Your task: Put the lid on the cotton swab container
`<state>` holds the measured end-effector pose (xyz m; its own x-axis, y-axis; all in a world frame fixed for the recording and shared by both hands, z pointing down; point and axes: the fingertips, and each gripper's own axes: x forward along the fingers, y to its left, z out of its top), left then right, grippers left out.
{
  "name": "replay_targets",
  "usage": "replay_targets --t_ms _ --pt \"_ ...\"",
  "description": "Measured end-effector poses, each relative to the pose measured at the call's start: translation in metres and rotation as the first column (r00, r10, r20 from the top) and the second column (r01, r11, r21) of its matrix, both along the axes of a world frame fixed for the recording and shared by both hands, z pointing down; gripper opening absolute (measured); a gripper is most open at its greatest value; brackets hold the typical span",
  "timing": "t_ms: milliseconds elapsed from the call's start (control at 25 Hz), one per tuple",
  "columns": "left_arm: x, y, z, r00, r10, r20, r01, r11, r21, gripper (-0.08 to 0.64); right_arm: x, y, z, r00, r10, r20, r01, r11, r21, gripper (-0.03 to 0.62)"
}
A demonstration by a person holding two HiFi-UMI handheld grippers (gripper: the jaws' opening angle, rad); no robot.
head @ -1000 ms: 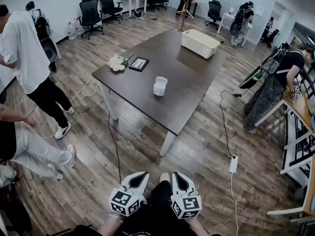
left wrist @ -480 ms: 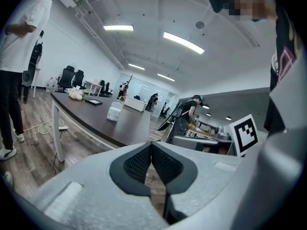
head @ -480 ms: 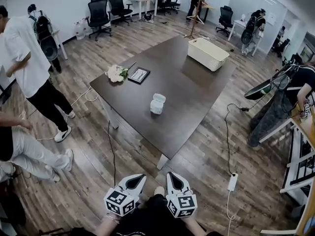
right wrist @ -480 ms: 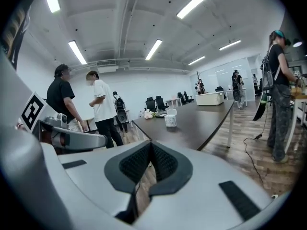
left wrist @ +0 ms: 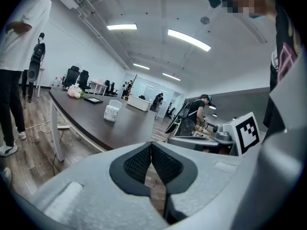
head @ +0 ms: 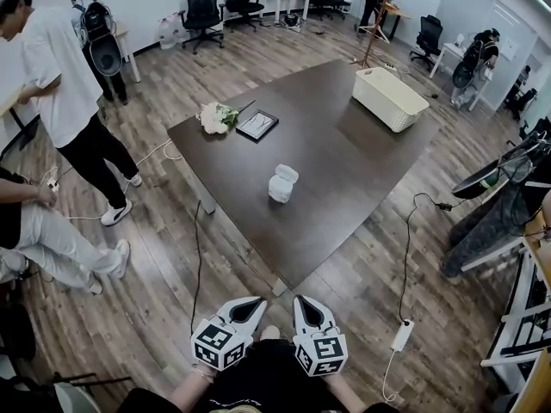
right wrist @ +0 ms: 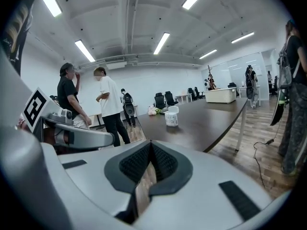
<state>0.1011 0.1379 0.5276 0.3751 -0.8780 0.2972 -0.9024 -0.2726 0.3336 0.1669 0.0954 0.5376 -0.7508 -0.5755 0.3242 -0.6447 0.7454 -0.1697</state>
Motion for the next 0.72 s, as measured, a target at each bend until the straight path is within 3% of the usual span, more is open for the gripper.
replay_targets --t_ms 440,720 --pt "0.008 -0.023 0.004 1.0 -0.024 0.009 0.024 1.0 -0.011 0.008 0.016 -0.024 -0.002 1.0 0.009 0.0 -0.009 1.0 0.009 0.008" --pt "0.008 -0.047 0.004 0.999 0.023 0.033 -0.023 1.0 -0.004 0.008 0.021 -0.045 -0.004 0.996 0.08 0.031 -0.08 0.997 0.003 0.008"
